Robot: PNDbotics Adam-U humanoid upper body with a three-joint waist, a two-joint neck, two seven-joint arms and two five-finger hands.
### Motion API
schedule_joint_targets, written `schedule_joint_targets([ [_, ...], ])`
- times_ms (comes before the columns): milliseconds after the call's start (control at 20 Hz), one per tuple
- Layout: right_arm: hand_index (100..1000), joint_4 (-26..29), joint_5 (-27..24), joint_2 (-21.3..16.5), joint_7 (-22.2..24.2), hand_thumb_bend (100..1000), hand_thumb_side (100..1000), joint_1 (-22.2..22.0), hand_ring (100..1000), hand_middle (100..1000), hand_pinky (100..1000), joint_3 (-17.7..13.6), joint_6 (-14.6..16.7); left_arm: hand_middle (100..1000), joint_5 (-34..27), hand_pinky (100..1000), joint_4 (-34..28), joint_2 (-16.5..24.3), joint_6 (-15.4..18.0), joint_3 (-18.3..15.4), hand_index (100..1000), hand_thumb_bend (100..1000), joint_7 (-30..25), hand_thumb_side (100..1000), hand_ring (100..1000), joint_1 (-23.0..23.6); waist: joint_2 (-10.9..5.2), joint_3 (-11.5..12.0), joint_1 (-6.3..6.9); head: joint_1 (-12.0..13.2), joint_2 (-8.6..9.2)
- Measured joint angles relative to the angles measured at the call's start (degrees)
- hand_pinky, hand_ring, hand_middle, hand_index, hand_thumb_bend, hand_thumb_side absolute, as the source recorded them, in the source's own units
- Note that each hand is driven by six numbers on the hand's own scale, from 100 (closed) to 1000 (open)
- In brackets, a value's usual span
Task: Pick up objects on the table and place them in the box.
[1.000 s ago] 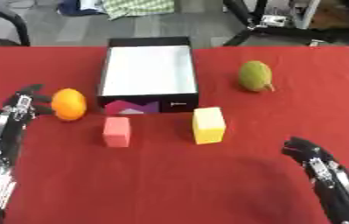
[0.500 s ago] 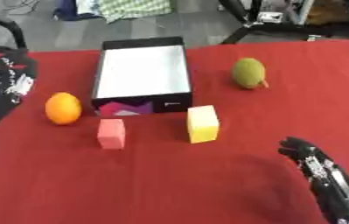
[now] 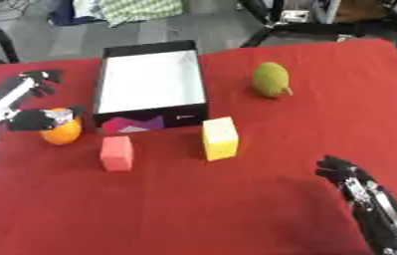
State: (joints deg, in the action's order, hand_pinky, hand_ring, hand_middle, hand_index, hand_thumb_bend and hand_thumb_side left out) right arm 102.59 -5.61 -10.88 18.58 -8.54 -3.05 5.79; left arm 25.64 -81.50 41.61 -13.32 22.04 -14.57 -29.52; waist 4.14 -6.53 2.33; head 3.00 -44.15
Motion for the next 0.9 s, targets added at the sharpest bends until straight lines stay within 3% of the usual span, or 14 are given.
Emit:
schedule_joint_targets([
  [150, 863, 0.0, -0.1, 0.0, 0.2, 100, 795, 0.0, 850, 803, 1000, 0.2, -0.1, 805, 2.8, 795, 4.5, 1.8, 1.6, 3.0, 941, 444, -2.8, 450, 779, -2.1, 0.0, -0.1, -0.01, 0.0, -0.01],
  [350, 863, 0.0, -0.2, 0.0, 0.2, 100, 796, 0.0, 850, 803, 1000, 0.2, -0.1, 793, 6.7, 792, 10.8, 1.4, 4.9, 3.3, 932, 416, -6.6, 416, 771, -4.2, 0.0, 0.1, -0.01, -0.1, -0.01],
  [750, 863, 0.0, -0.2, 0.1, 0.2, 100, 797, -0.1, 850, 803, 1000, 0.2, -0.1, 758, 14.7, 771, 19.9, -1.9, 12.7, -0.8, 907, 319, -13.5, 315, 734, -7.5, 0.0, 0.6, -0.09, -0.5, -0.02],
  [900, 863, 0.0, -0.2, 0.1, 0.2, 100, 798, -0.1, 850, 803, 1000, 0.2, -0.1, 682, 17.7, 745, 21.4, -2.9, 15.1, -2.6, 847, 222, -13.2, 206, 664, -7.5, 0.0, 0.6, -0.19, -0.6, -0.02],
])
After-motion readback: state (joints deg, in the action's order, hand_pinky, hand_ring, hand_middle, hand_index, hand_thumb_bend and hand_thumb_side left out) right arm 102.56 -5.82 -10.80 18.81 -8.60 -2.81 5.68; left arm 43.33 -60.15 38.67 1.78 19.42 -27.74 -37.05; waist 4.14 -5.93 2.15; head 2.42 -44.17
